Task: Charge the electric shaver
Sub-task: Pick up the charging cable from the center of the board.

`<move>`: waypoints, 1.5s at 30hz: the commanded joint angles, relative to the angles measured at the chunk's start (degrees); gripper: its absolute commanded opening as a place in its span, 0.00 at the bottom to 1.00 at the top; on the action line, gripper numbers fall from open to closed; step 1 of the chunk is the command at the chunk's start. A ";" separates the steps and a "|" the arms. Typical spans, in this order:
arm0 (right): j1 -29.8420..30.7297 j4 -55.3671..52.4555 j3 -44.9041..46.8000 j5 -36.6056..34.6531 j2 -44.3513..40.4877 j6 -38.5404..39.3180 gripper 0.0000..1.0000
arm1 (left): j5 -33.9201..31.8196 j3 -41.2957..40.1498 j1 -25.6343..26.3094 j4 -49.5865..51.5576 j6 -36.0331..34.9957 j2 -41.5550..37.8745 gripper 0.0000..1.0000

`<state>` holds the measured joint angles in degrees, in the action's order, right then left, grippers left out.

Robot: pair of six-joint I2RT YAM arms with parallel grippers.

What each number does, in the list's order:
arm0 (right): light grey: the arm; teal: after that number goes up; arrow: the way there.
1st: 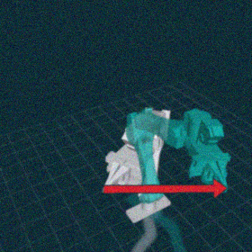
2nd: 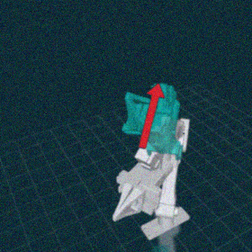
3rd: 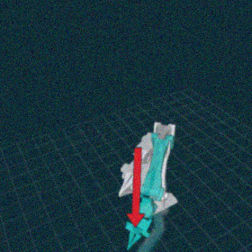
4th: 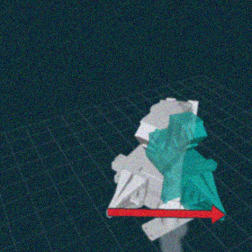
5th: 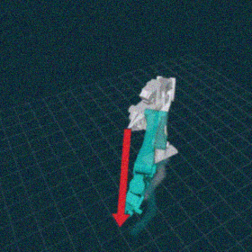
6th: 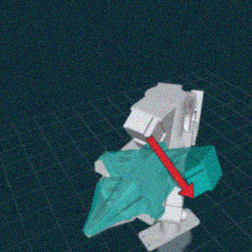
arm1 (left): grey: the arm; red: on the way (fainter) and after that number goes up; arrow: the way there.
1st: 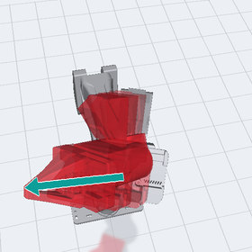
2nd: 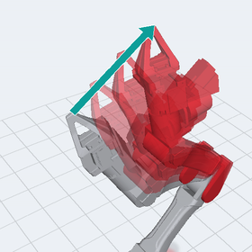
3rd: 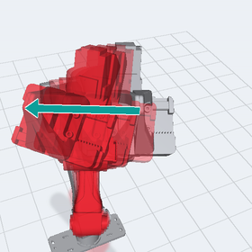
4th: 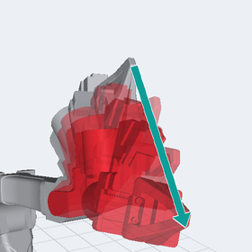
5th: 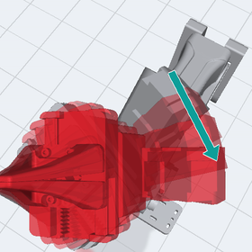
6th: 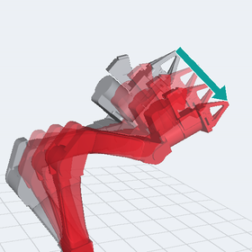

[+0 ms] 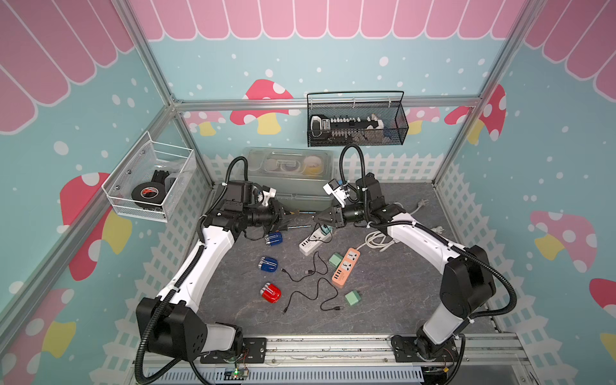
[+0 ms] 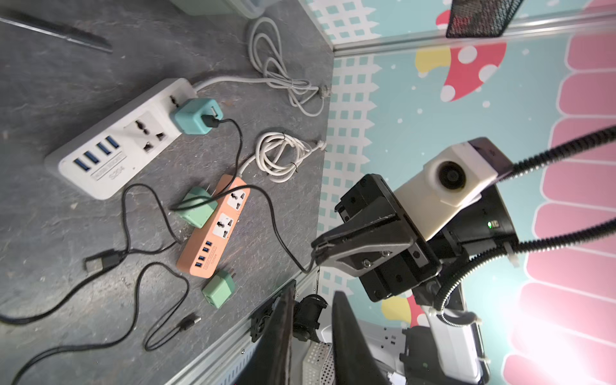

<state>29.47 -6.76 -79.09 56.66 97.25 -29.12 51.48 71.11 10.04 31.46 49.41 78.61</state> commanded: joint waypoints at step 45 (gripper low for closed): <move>-0.65 54.31 9.66 15.00 9.89 -56.31 0.00 | 15.59 -3.91 -0.45 -13.15 -13.11 6.25 0.18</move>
<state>28.86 43.13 -69.82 71.05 106.54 -83.29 66.65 65.19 9.45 19.81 37.08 84.07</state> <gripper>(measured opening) 0.048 0.178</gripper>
